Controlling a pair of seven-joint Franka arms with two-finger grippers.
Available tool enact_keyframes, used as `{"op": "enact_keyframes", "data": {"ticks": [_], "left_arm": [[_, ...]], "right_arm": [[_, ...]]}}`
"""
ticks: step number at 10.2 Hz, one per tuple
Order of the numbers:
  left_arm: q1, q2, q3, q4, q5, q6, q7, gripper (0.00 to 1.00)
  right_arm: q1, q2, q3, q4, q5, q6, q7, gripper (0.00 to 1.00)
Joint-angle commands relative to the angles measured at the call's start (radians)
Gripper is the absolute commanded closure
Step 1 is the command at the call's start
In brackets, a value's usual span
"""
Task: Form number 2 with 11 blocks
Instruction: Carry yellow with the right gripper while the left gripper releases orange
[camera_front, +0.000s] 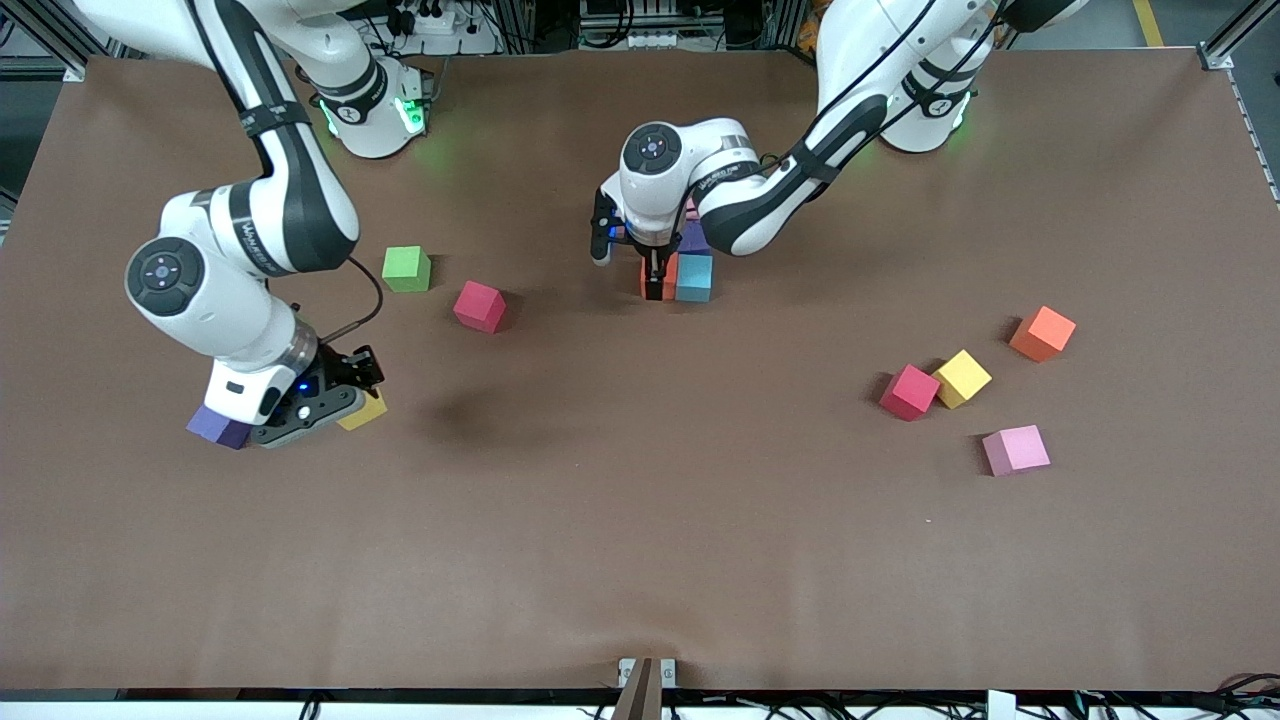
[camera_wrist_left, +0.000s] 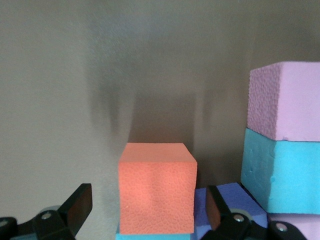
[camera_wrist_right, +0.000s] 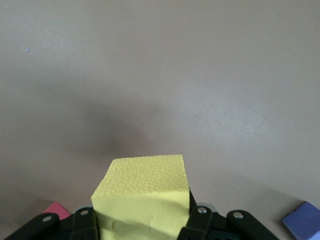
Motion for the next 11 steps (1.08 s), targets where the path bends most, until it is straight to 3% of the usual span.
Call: {"op": "enact_keyframes", "data": {"ticks": [1, 6, 8, 11], "left_arm": [[0.041, -0.069, -0.028, -0.021, 0.013, -0.026, 0.001, 0.00], [0.254, -0.156, -0.030, 0.003, -0.068, -0.065, 0.013, 0.00], [0.363, -0.138, -0.030, 0.099, -0.070, -0.182, 0.013, 0.00], [0.489, -0.109, -0.016, 0.192, -0.075, -0.205, -0.001, 0.00]], "right_arm": [[0.031, -0.036, -0.006, -0.033, -0.012, 0.005, -0.016, 0.47], [0.125, -0.068, -0.006, -0.078, -0.012, 0.005, -0.050, 0.48], [0.197, -0.065, -0.006, -0.084, -0.012, 0.008, -0.050, 0.48], [0.309, -0.054, -0.006, -0.101, -0.014, 0.011, -0.056, 0.50]]}}
